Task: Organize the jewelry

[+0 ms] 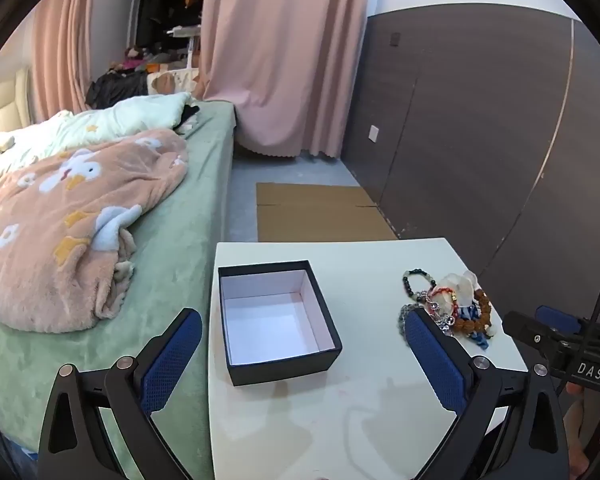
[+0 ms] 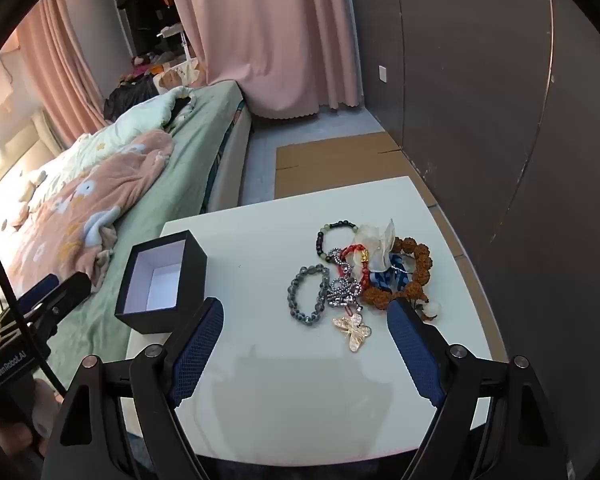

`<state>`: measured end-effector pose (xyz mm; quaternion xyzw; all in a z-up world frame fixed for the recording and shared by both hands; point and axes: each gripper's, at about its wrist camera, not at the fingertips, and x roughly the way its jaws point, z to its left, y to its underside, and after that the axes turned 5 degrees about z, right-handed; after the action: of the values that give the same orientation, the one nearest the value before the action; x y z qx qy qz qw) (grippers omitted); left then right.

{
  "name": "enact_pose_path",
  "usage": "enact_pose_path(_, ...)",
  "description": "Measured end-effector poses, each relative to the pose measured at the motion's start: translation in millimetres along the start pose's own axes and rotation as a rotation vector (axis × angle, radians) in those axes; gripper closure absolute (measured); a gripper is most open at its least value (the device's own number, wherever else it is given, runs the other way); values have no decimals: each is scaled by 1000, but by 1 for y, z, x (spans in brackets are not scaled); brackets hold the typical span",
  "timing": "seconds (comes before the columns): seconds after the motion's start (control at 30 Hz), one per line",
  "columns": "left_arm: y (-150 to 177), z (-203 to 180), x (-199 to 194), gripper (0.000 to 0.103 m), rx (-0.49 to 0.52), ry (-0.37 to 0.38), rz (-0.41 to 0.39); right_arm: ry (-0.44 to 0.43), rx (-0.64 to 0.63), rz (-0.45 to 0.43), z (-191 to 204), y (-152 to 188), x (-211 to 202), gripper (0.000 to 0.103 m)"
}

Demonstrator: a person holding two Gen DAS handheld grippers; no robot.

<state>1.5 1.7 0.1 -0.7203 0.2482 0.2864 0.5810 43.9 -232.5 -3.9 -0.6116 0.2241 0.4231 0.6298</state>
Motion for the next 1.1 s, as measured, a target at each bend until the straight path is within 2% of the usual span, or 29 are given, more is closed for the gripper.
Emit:
enact_pose_path(0.03,0,-9,0,2,34,-18,-10,3,-1,5,0,0,0,19)
enact_pose_path(0.13,-1,-18,2,2,39,-4,-5,13,-10,-3,-1,-1,0,19)
enact_pose_path(0.3,8,-11,-6,2,29,28,-33,22,-25,-27,-1,4,-7,19)
enact_pose_path(0.47,8,-6,-5,2,0,35,-25,16,-18,-27,-1,5,-9,19)
enact_pose_path(1.1,4,-4,-9,2,-25,24,-56,20,-16,-27,-1,4,-9,19)
